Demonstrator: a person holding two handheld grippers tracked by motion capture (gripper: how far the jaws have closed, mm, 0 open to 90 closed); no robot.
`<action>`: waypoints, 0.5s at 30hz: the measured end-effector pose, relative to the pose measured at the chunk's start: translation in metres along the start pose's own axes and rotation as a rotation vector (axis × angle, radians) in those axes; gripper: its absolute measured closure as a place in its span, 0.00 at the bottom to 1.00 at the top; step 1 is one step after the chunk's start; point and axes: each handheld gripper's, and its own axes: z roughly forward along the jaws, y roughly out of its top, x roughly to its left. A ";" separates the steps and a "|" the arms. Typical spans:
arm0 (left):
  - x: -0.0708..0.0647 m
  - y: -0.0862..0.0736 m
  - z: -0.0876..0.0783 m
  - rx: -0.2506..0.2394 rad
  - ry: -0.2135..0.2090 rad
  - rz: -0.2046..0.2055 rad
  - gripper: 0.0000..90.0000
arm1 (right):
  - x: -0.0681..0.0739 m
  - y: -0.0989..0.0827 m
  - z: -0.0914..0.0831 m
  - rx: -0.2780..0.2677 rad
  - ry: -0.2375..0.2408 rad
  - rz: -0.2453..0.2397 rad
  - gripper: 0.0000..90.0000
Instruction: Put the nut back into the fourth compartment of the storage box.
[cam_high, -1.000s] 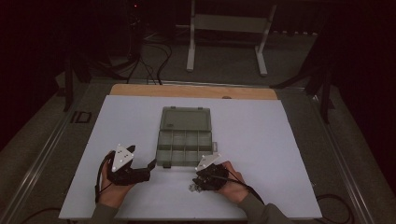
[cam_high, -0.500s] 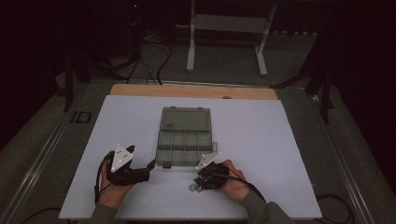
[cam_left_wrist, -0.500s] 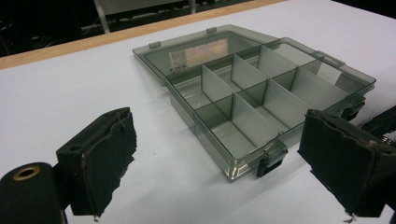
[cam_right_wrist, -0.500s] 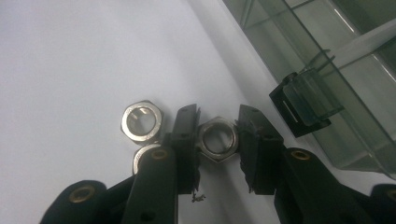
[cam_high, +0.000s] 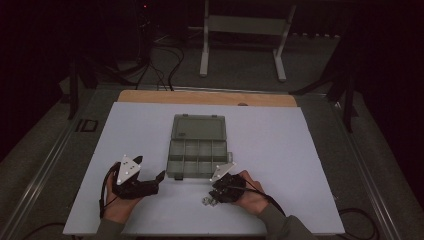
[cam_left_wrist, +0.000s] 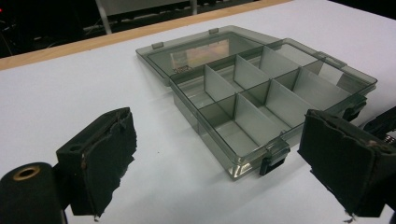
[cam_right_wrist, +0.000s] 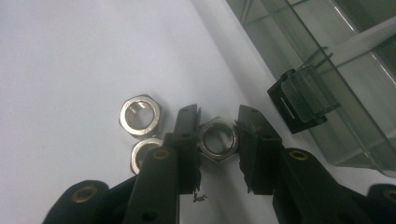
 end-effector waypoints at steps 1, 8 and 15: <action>0.000 0.000 0.000 0.001 0.000 0.001 0.12 | 0.000 0.000 0.000 0.000 0.000 0.000 0.78; 0.000 0.000 -0.001 -0.002 -0.001 0.002 0.12 | -0.003 -0.002 -0.002 0.012 0.012 -0.003 0.77; 0.000 0.000 -0.001 -0.004 0.000 0.002 0.12 | -0.004 -0.003 -0.004 0.025 0.014 -0.006 0.76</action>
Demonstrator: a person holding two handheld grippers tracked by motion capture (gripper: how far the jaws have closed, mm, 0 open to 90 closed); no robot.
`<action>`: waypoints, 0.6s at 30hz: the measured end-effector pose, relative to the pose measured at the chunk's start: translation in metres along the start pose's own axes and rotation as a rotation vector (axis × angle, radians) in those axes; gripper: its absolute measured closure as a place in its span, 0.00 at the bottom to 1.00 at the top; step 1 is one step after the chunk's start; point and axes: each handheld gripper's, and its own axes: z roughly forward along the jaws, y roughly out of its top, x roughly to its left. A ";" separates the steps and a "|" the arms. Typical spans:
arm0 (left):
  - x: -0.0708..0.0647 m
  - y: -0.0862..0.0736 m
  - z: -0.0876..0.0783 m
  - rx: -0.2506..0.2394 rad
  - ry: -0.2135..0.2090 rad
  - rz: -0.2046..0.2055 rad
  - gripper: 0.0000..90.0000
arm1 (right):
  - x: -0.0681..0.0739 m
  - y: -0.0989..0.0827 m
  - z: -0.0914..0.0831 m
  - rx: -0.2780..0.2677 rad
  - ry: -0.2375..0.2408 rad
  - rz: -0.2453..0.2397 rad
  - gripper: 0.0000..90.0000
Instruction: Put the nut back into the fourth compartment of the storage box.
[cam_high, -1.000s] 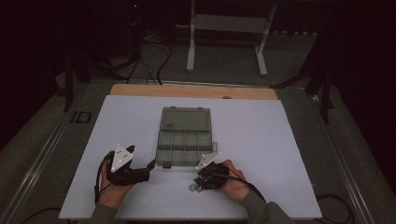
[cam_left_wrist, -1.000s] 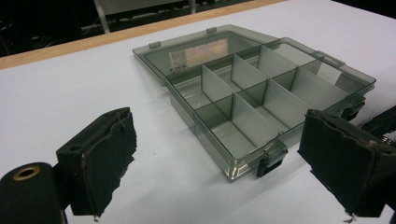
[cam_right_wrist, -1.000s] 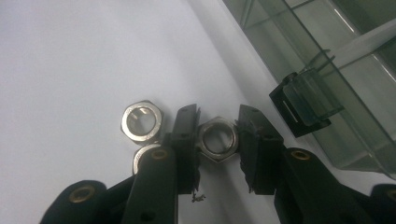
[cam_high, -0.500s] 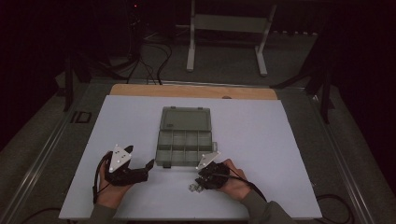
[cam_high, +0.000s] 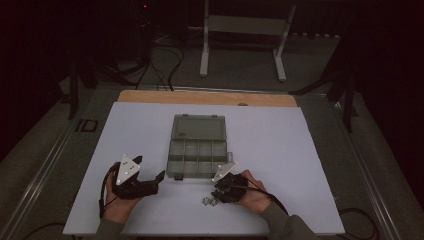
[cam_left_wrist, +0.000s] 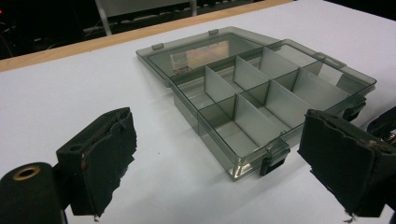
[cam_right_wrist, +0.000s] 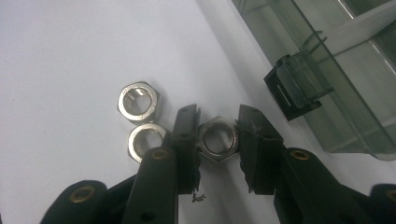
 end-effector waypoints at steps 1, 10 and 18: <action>0.000 0.000 0.000 0.000 0.000 0.000 0.12 | 0.000 0.000 0.000 0.000 0.000 0.000 0.76; 0.000 0.000 0.000 0.001 0.000 0.001 0.12 | 0.000 0.000 -0.001 0.014 -0.001 0.004 0.77; 0.000 0.000 0.001 0.000 -0.001 0.000 0.12 | 0.001 0.001 -0.003 0.016 -0.002 0.002 0.78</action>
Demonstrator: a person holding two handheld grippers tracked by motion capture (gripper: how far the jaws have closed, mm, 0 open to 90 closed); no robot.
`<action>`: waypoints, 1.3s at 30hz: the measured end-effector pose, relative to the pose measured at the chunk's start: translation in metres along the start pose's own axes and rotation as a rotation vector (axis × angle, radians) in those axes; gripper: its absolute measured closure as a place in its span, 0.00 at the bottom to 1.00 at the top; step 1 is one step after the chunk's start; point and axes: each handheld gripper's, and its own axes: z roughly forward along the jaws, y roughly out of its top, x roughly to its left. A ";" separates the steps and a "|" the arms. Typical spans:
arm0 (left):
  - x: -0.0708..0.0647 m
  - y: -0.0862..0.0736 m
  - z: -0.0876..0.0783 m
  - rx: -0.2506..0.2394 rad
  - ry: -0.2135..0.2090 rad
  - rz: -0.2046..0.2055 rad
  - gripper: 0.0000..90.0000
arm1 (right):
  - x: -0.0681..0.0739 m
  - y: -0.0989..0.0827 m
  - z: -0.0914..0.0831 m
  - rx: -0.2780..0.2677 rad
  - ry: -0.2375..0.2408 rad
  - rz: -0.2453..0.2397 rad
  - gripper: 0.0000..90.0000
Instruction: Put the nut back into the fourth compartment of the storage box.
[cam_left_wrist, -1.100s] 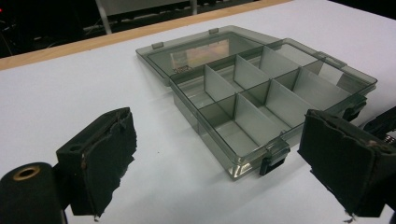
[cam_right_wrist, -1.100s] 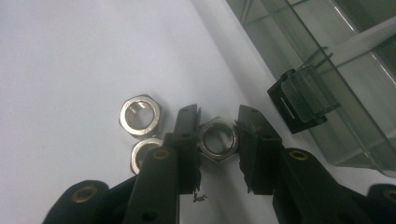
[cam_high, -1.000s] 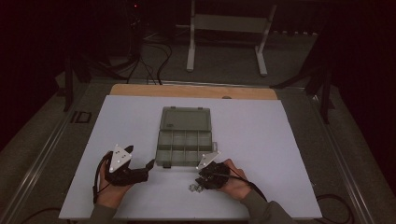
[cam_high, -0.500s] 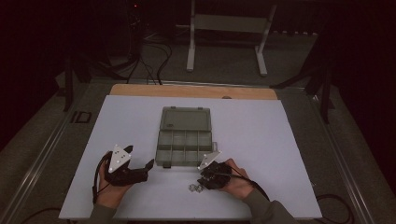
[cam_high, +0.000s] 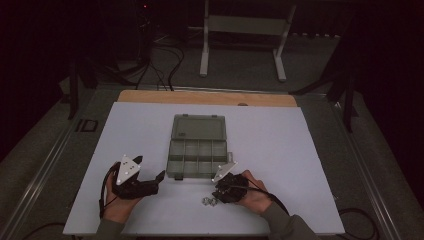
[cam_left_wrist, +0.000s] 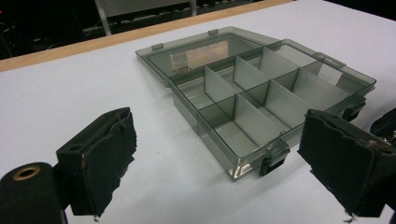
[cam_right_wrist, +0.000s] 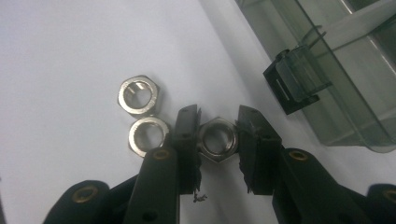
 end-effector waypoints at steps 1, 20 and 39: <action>0.000 0.000 0.000 0.000 0.000 0.000 0.12 | 0.000 0.000 -0.001 -0.004 0.003 0.001 0.78; -0.001 0.000 0.003 0.007 -0.006 0.006 0.12 | -0.008 0.005 -0.023 -0.060 -0.003 0.024 0.78; -0.002 0.000 0.004 0.007 -0.008 0.010 0.12 | -0.014 0.012 -0.036 -0.091 -0.023 0.038 0.78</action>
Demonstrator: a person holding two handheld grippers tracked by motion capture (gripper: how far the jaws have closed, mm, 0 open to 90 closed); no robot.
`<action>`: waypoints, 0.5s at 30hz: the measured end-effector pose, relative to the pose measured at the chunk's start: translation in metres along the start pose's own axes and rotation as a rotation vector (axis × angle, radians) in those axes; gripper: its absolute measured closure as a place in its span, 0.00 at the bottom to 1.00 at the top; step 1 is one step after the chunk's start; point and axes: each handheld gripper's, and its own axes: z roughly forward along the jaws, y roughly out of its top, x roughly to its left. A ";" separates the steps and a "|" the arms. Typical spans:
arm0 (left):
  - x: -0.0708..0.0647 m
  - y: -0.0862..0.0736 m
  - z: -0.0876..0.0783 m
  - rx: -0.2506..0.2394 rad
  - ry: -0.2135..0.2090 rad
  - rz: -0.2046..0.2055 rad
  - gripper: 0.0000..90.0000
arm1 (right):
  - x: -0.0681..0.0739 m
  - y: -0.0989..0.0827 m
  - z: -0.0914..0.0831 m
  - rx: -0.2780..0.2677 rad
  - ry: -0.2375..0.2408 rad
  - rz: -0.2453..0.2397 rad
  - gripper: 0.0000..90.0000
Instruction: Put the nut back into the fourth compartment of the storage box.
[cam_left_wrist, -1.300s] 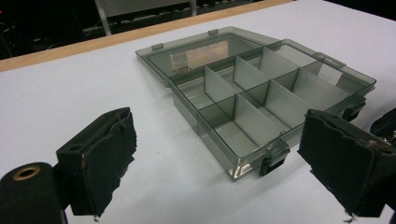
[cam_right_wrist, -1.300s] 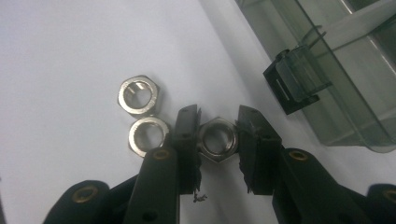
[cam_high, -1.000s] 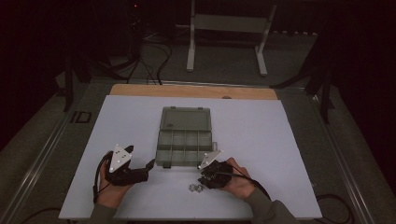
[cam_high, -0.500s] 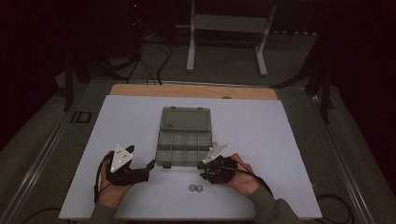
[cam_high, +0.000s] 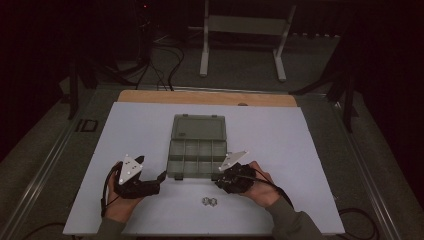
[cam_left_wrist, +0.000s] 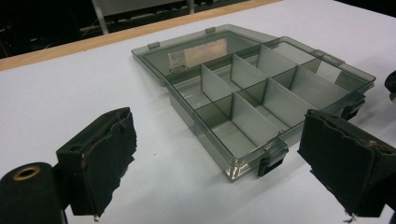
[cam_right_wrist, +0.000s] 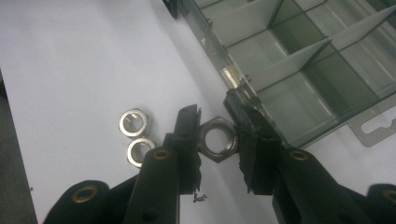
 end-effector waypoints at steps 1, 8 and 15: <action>0.000 0.000 0.000 0.002 0.000 0.002 0.12 | -0.001 0.001 0.000 -0.001 -0.001 0.002 0.78; 0.000 0.000 0.000 -0.004 0.001 -0.003 0.12 | -0.007 0.007 -0.009 -0.021 -0.020 0.009 0.78; 0.000 0.000 0.000 -0.005 0.002 -0.004 0.12 | -0.012 0.012 -0.016 -0.041 -0.039 0.019 0.78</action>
